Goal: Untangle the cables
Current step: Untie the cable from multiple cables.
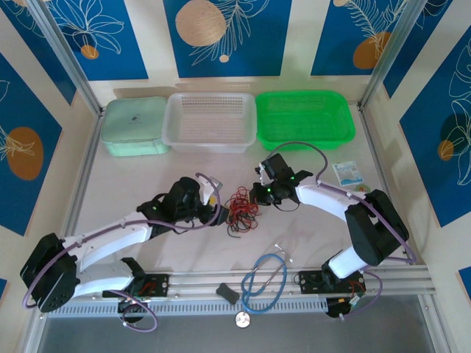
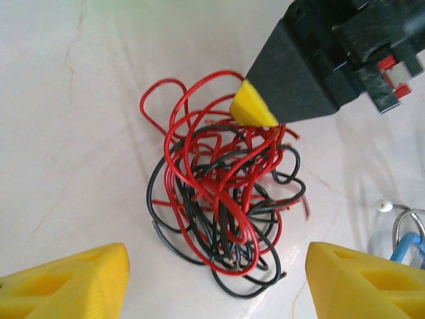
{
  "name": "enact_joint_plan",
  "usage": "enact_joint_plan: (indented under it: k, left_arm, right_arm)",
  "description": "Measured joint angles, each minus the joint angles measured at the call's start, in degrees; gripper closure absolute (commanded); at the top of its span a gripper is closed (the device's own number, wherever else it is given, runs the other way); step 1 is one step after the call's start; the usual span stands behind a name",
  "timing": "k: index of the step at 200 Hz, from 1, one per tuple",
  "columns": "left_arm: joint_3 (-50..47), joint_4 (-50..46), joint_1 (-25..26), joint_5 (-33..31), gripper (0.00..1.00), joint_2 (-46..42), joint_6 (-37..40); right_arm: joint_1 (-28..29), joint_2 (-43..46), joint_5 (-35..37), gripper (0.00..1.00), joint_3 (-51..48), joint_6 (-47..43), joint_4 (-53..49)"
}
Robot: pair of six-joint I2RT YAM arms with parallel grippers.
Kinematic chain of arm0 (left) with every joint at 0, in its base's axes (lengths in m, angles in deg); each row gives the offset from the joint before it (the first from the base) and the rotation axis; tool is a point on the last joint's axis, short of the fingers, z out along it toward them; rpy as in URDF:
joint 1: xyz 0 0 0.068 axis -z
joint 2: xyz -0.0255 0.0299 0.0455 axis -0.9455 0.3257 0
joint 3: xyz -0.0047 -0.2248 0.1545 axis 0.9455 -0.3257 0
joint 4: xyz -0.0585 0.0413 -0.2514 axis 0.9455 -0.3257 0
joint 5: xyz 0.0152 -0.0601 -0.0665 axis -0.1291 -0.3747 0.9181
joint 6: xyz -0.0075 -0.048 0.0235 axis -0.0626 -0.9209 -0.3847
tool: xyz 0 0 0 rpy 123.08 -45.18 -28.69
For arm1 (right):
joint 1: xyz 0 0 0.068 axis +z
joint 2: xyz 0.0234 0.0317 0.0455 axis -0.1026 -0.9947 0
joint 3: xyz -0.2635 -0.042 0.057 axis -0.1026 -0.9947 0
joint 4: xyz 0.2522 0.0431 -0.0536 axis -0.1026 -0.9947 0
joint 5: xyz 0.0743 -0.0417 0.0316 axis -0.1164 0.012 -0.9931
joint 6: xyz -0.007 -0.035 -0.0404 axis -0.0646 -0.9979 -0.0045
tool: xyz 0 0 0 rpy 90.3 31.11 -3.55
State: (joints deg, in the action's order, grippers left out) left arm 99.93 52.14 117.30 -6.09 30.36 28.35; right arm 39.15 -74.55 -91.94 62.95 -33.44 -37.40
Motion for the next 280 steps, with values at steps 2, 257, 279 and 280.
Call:
enact_joint_plan:
  k: [2,257,279,280]
  left_arm:
    - [0.02,-0.15,0.00,0.00,0.33,0.17,-0.35]
    - [2.12,12.90,0.70,5.55,0.44,25.81,-10.64]
    - [3.67,11.93,0.44,4.22,0.67,27.58,-9.92]
    - [3.74,11.85,0.44,4.20,0.68,27.65,-9.66]
  right_arm:
    - [0.00,0.04,0.11,1.00,-0.04,-0.48,0.09]
    - [-3.50,5.01,-4.55,1.00,-7.98,5.31,8.85]
    - [-3.67,4.98,-4.24,1.00,-7.98,7.15,7.80]
    - [-3.67,4.98,-4.24,1.00,-7.98,7.30,7.78]
